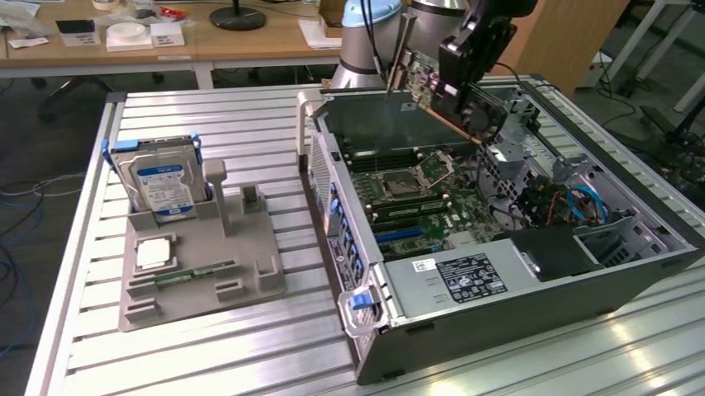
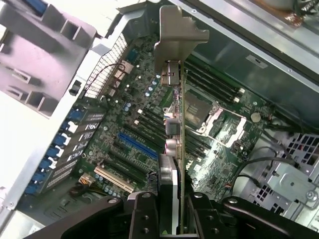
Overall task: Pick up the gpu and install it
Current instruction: 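Insert the gpu into the slot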
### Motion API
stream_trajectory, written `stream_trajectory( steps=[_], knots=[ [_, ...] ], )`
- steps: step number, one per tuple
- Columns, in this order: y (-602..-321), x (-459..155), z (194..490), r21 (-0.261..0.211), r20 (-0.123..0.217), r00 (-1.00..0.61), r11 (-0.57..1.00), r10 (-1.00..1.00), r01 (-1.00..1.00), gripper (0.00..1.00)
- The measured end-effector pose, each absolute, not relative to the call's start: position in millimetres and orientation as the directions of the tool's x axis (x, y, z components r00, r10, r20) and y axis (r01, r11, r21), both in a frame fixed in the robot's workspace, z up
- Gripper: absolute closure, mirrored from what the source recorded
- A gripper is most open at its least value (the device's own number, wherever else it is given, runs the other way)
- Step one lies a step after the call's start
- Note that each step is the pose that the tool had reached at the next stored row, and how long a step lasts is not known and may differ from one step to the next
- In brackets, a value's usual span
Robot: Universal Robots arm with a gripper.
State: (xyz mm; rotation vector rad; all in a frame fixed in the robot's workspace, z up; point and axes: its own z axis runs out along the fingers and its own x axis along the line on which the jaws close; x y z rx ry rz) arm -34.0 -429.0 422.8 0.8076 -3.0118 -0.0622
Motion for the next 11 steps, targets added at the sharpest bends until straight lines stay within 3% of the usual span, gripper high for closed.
stream_trajectory(
  steps=[9,11],
  knots=[
    [-429.0,-34.0,422.3,0.044,0.012,-0.790,0.790,-0.613,-0.612,0.72],
    [-429.0,-34.0,421.7,0.044,0.012,-0.708,0.708,-0.706,-0.705,0.72]
  ],
)
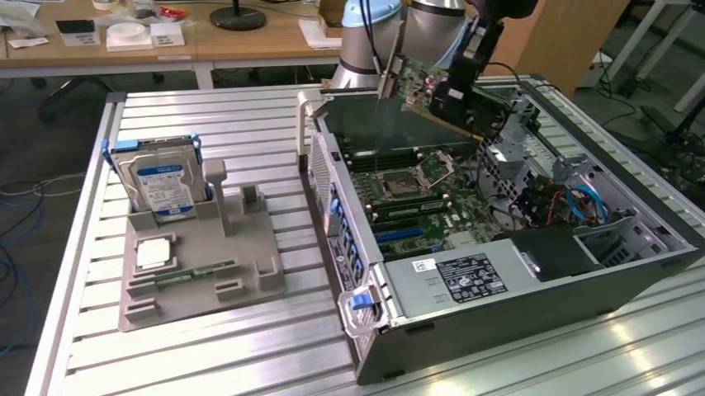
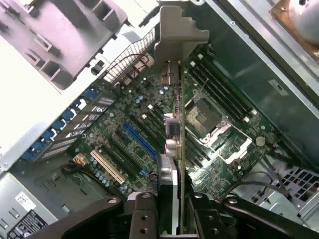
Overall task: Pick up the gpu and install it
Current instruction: 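Insert the gpu into the slot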
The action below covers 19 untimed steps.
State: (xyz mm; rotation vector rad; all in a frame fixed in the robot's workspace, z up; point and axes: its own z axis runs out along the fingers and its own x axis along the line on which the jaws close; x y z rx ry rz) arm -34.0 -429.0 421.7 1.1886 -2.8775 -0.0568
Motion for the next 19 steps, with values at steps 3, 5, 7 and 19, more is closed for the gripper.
stream_trajectory(
  steps=[3,5,7,19],
  knots=[
    [-429.0,-34.0,420.9,0.044,0.012,-0.628,0.628,-0.778,-0.777,0.72],
    [-429.1,-34.0,420.8,0.044,0.012,-0.606,0.606,-0.796,-0.795,0.72],
    [-429.1,-34.0,420.5,0.044,0.012,-0.583,0.583,-0.812,-0.811,0.72],
    [-429.4,-34.0,419.5,0.044,0.012,-0.446,0.446,-0.895,-0.894,0.72]
  ],
)
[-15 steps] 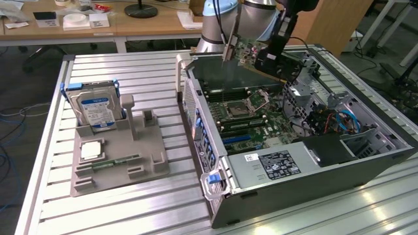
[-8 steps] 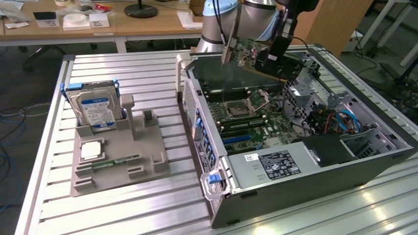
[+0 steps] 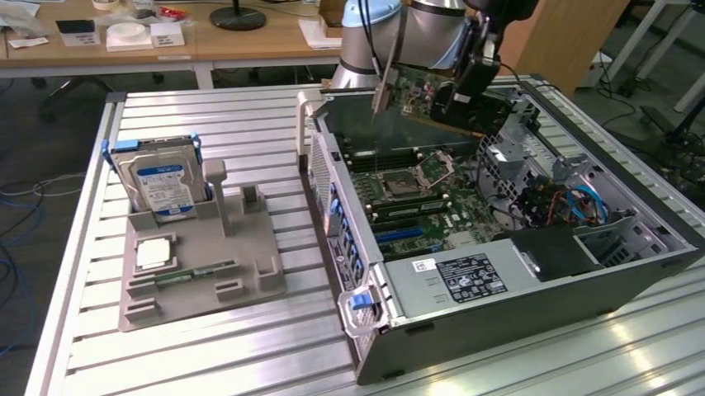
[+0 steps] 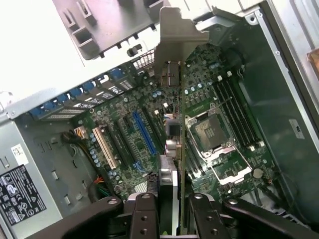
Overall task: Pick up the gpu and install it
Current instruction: 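Insert the gpu into the slot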
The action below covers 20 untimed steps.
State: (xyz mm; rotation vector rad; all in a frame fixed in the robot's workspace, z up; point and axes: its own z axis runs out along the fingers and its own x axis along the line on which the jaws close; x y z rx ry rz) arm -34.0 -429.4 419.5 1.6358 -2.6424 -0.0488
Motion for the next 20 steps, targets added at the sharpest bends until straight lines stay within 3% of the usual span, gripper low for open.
stream_trajectory(
  steps=[20],
  knots=[
    [-430.2,-34.0,417.4,0.041,0.011,-0.201,0.201,-0.980,-0.979,0.72]
  ],
)
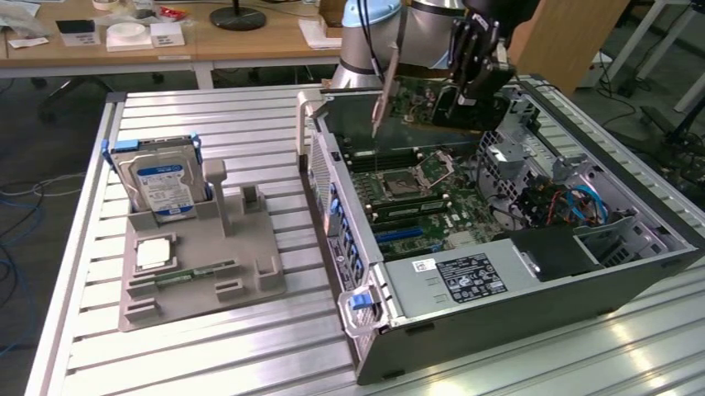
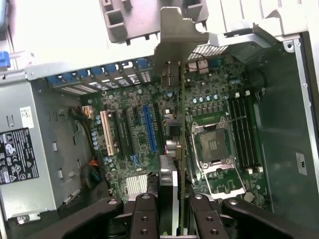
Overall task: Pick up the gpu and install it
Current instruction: 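Insert the gpu into the slot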
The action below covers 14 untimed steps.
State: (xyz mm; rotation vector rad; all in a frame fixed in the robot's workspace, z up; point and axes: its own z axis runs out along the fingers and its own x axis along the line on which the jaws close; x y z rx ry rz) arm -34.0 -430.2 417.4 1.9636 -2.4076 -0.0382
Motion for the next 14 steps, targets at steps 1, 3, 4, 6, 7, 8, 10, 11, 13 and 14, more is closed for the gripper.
stream_trajectory(
  steps=[1,3,4,6,7,8,10,11,13,14],
  knots=[
    [-430.2,-34.0,417.1,0.034,0.010,-0.198,0.198,-0.980,-0.980,0.72],
    [-430.2,-34.0,416.3,0.017,0.006,-0.196,0.196,-0.981,-0.980,0.72],
    [-430.2,-34.0,416.0,0.009,0.005,-0.196,0.196,-0.981,-0.981,0.72],
    [-430.2,-33.9,415.4,-0.007,0.001,-0.195,0.195,-0.981,-0.981,0.72],
    [-430.3,-34.0,415.0,-0.014,0.000,-0.195,0.195,-0.981,-0.981,0.72],
    [-430.3,-34.0,414.6,-0.021,-0.001,-0.195,0.195,-0.981,-0.981,0.72],
    [-430.2,-33.9,413.3,-0.027,-0.003,-0.194,0.194,-0.981,-0.981,0.72],
    [-430.2,-33.9,412.7,-0.027,-0.003,-0.194,0.194,-0.981,-0.981,0.72],
    [-430.2,-33.9,411.6,-0.027,-0.003,-0.192,0.192,-0.981,-0.981,0.72],
    [-430.2,-34.0,411.2,-0.027,-0.003,-0.191,0.191,-0.982,-0.981,0.72]
  ],
)
